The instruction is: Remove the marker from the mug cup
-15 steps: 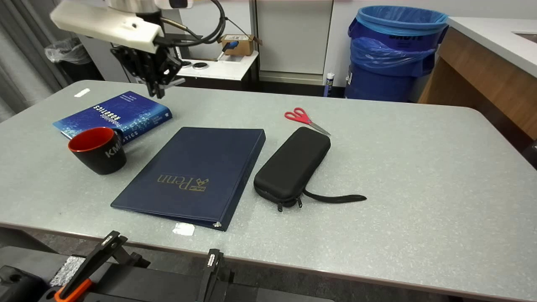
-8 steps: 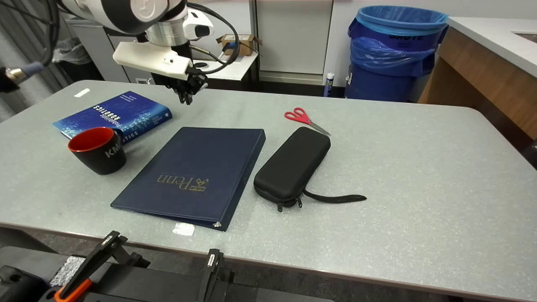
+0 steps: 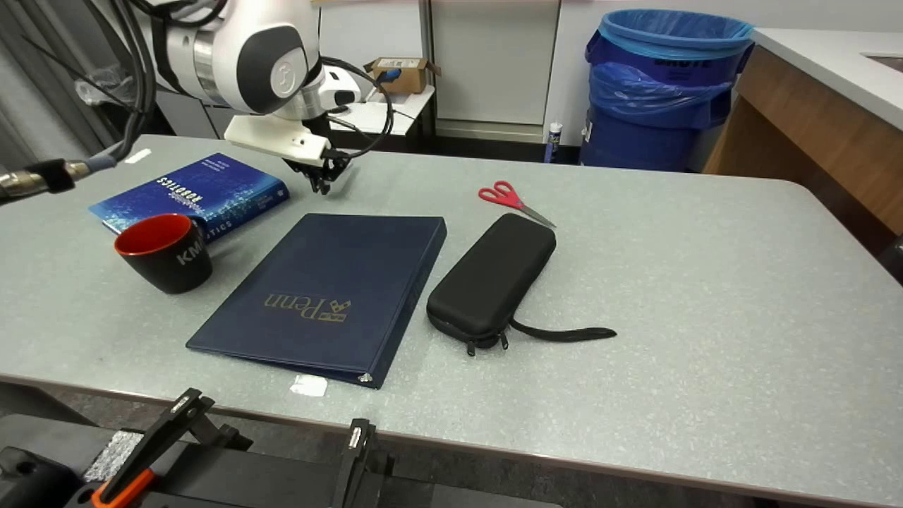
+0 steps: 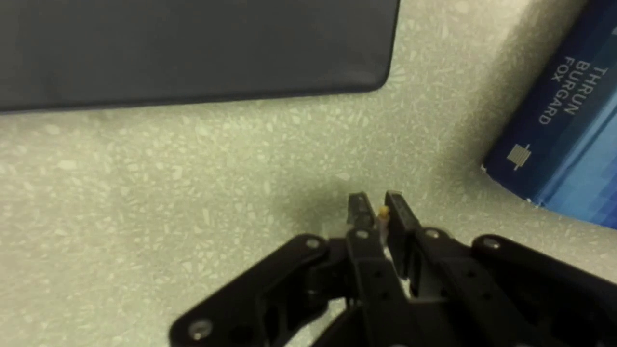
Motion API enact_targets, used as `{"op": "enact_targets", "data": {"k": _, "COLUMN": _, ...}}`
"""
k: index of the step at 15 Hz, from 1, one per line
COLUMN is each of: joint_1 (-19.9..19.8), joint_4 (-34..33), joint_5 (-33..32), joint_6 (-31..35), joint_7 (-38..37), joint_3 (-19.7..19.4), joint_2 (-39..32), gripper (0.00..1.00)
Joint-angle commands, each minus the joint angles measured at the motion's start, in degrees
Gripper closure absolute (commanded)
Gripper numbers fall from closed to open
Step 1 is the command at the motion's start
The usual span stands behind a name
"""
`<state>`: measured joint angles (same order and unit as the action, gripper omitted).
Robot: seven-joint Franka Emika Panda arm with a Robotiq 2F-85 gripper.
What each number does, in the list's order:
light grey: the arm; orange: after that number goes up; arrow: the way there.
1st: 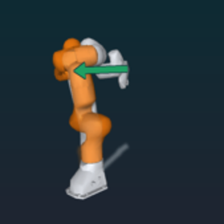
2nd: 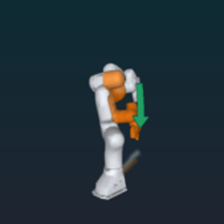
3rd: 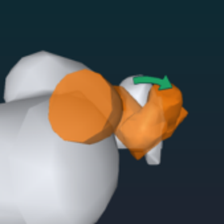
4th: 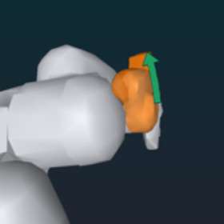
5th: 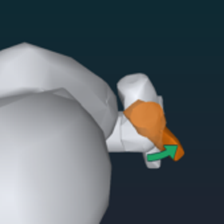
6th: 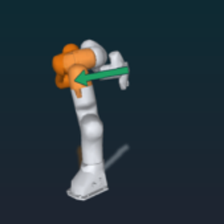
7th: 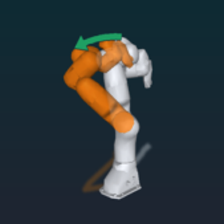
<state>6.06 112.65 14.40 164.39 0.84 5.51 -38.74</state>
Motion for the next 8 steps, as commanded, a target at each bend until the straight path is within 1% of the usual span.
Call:
{"op": "enact_targets", "data": {"k": 1, "joint_1": 1.39, "joint_4": -4.68, "joint_5": -2.77, "joint_6": 0.91, "joint_7": -2.98, "joint_3": 0.09, "joint_2": -4.03, "gripper": 0.63}}
{"op": "enact_targets", "data": {"k": 2, "joint_1": 1.33, "joint_4": -4.2, "joint_5": -2.77, "joint_6": 0.96, "joint_7": -2.52, "joint_3": 0.65, "joint_2": -3.79, "gripper": 0.61}}
{"op": "enact_targets", "data": {"k": 6, "joint_1": 0.33, "joint_4": -0.08, "joint_5": -1.6, "joint_6": 3.06, "joint_7": -1.0, "joint_3": 3.89, "joint_2": -0.86, "gripper": 0.31}}
{"op": "enact_targets", "data": {"k": 7, "joint_1": 0.32, "joint_4": 0.81, "joint_5": -1.52, "joint_6": 4.08, "joint_7": -1.05, "joint_3": 4.15, "joint_2": -0.27, "gripper": 0.23}}
{"op": "enact_targets", "data": {"k": 8, "joint_1": 0.28, "joint_4": 1.42, "joint_5": -1.53, "joint_6": 5.01, "joint_7": -1.11, "joint_3": 4.38, "joint_2": 0.05, "gripper": 0.17}}
